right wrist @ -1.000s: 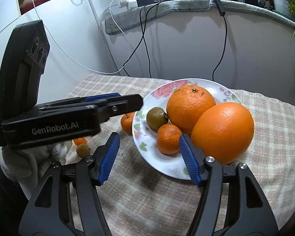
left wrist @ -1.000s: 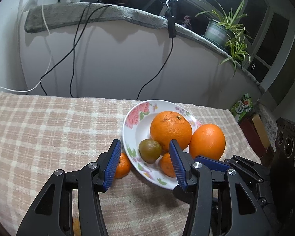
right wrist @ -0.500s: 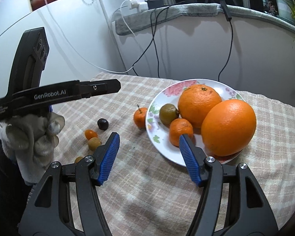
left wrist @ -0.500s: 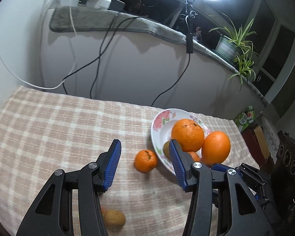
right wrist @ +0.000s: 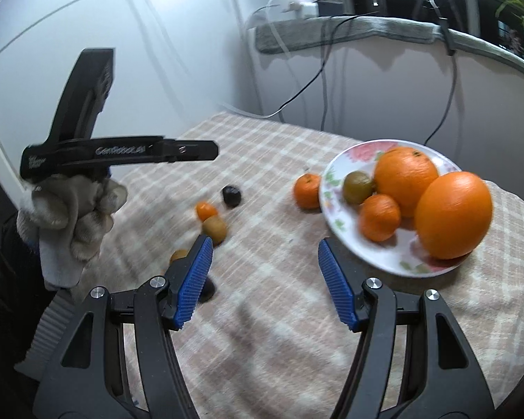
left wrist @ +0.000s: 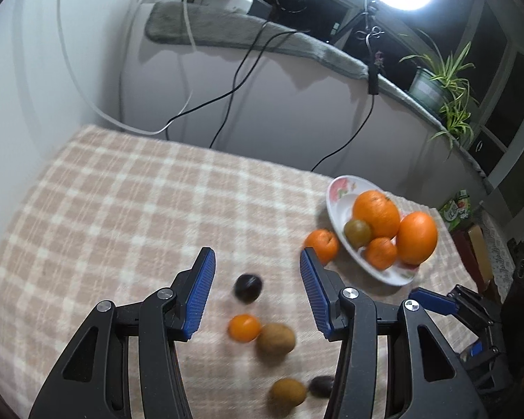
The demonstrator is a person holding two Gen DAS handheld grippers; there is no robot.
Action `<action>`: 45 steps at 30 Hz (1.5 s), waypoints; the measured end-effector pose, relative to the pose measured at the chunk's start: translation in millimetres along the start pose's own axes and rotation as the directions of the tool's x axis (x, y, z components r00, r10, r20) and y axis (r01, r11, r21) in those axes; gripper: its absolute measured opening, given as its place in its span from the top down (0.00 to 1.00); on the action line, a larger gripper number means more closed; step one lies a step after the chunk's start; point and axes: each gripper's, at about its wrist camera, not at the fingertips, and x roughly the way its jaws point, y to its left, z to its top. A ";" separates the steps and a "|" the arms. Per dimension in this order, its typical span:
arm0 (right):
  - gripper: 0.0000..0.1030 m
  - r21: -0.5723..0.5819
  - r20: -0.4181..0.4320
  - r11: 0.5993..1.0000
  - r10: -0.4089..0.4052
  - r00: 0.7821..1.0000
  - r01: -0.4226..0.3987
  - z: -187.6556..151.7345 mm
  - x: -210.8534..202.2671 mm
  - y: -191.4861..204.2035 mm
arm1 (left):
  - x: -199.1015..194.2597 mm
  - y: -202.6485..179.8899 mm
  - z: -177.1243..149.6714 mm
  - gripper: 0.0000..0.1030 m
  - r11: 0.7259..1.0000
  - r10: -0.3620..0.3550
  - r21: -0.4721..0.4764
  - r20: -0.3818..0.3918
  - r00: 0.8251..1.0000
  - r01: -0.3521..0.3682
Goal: Organize fruits
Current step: 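Move the right tool to a dark plum while the left tool reaches a tangerine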
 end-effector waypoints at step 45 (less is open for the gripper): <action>0.53 -0.054 -0.144 0.991 0.113 0.983 -0.121 -26.1 40.3 27.7 | 90.9 -93.1 7.3 0.67 0.872 0.044 0.484 -0.220 0.974 0.070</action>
